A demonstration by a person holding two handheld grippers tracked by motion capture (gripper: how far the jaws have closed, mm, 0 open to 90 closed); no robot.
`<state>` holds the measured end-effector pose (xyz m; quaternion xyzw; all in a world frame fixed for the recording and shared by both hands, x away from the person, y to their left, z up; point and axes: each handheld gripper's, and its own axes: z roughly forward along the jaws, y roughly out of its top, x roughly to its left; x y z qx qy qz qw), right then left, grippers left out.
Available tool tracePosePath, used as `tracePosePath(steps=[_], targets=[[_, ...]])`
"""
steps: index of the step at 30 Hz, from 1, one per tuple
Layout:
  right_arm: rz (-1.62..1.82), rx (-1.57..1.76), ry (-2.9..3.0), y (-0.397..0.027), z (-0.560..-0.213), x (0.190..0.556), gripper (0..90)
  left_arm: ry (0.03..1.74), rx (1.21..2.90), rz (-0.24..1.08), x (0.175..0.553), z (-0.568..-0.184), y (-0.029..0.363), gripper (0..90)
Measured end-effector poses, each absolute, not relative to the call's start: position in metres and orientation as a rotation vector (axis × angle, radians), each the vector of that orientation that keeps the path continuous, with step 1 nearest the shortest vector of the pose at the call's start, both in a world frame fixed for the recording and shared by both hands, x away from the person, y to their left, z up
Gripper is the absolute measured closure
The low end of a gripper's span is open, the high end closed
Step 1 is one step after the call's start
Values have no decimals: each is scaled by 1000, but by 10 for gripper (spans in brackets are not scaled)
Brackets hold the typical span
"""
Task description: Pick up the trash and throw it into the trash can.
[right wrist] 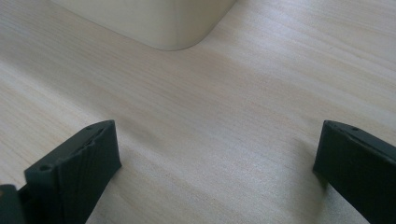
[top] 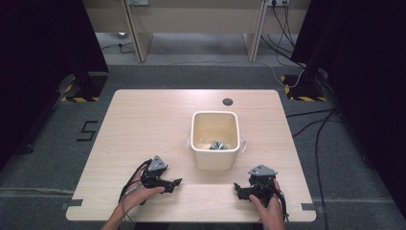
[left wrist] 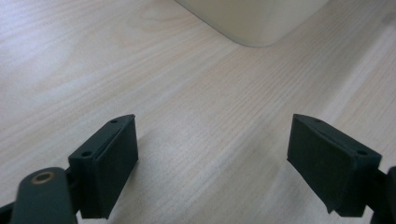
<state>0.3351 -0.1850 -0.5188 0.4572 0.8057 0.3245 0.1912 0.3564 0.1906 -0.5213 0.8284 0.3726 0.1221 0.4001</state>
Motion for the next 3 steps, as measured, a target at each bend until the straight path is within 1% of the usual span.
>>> tracePosePath(steps=[3], targets=[[909,1285,2264,-185,-519,335,3,933,2107,330,355,-522,190,149]])
